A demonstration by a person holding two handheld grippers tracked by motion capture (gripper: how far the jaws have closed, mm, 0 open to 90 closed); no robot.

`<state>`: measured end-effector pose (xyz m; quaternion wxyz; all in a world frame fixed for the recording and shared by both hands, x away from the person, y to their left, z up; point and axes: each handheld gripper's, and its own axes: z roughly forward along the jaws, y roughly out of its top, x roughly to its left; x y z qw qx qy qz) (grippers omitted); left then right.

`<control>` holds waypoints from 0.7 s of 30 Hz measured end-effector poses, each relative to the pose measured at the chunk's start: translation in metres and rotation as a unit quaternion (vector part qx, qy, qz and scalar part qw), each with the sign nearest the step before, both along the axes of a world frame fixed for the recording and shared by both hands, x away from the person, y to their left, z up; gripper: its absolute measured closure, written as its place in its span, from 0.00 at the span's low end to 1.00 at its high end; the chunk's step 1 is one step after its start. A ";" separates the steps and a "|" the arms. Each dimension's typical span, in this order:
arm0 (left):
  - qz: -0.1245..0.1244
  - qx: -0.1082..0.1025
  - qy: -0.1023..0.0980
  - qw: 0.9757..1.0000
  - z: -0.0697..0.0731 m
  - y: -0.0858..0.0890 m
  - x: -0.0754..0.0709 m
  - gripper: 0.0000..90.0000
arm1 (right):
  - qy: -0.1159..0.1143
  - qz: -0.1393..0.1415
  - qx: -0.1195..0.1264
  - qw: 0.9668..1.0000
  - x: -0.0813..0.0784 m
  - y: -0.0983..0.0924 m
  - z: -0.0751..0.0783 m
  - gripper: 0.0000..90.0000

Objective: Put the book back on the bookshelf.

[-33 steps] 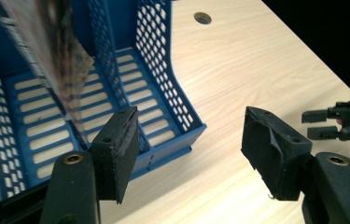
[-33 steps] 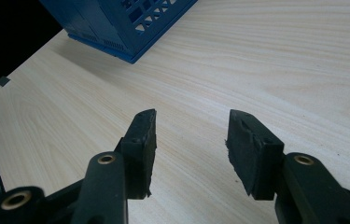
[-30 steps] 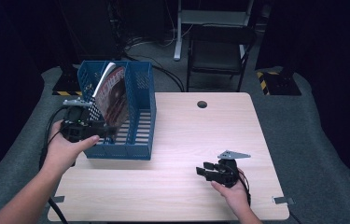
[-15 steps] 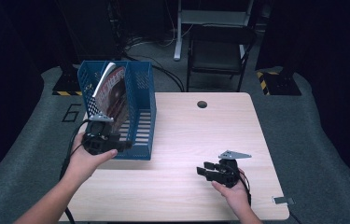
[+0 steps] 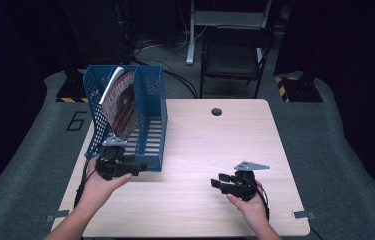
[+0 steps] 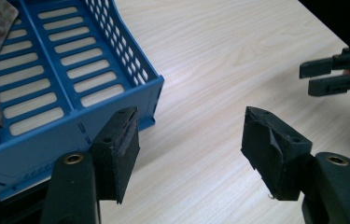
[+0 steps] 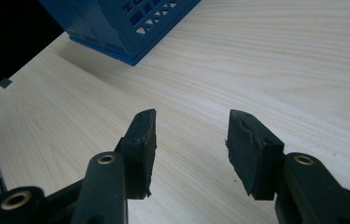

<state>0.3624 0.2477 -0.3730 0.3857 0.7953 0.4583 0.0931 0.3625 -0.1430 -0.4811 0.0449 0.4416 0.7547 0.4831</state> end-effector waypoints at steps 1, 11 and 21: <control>0.003 -0.001 -0.003 1.000 -0.002 -0.001 -0.002 0.41 | 0.000 0.000 0.000 1.000 0.000 0.000 0.000 0.58; 0.006 -0.008 -0.002 1.000 -0.029 -0.006 -0.015 0.41 | 0.000 -0.001 0.001 1.000 -0.001 -0.001 0.001 0.58; 0.010 -0.027 0.021 0.999 -0.072 -0.007 -0.020 0.41 | 0.000 -0.001 0.001 1.000 0.000 -0.001 0.000 0.57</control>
